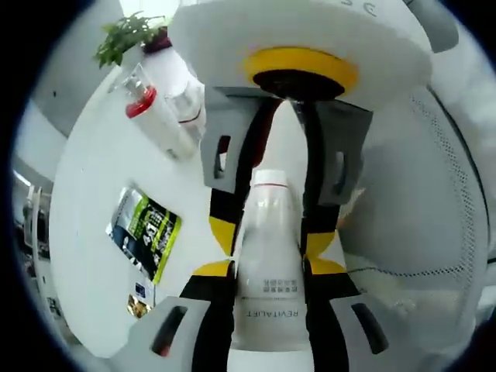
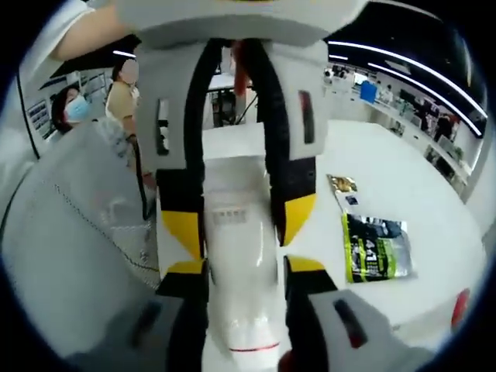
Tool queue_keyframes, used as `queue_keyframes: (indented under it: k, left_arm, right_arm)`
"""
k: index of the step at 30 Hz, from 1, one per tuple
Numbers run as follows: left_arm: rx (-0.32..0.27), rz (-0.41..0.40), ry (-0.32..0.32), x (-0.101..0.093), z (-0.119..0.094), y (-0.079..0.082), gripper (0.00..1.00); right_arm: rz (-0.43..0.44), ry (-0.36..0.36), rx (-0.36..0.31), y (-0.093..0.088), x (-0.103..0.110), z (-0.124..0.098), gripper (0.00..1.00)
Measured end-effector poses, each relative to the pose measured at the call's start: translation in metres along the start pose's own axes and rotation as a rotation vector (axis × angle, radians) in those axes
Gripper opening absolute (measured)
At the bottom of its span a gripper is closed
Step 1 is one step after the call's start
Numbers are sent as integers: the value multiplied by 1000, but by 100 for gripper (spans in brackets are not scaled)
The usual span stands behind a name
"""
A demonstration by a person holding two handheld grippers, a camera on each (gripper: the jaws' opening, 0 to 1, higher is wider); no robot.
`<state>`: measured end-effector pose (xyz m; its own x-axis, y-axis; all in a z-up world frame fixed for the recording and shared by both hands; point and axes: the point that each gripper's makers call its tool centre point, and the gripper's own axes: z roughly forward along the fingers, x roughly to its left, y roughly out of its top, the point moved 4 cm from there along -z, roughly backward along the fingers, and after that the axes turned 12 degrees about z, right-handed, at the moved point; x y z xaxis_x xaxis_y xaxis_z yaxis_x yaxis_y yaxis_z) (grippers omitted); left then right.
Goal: Arrange the skincare products in the storage area until every visible bottle or jar stands upright without overlapping.
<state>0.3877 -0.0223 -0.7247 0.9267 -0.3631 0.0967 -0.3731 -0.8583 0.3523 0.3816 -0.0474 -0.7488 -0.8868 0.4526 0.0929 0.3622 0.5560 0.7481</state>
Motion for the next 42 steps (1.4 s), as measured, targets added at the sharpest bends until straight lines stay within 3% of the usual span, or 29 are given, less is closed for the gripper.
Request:
queue_keyframes:
  k: [15, 21, 26, 31, 36, 42]
  left_arm:
    - [-29, 9, -17, -5, -2, 2, 32]
    - [-127, -50, -3, -3, -10, 8, 31]
    - [-196, -89, 24, -1, -21, 13, 23]
    - [-238, -149, 65, 6, -30, 7, 31]
    - [-362, -254, 117, 11, -45, 12, 36]
    - [-462, -372, 205, 16, -59, 11, 41]
  right_arm:
    - [-37, 23, -11, -2, 7, 0, 32]
    - [-30, 19, -28, -2, 8, -5, 32]
    - [-21, 9, -27, -5, 7, -7, 32]
    - [3, -5, -43, -7, 5, -14, 32]
    - [23, -38, -59, -8, 2, -21, 32]
    - [71, -73, -90, -8, -3, -27, 32]
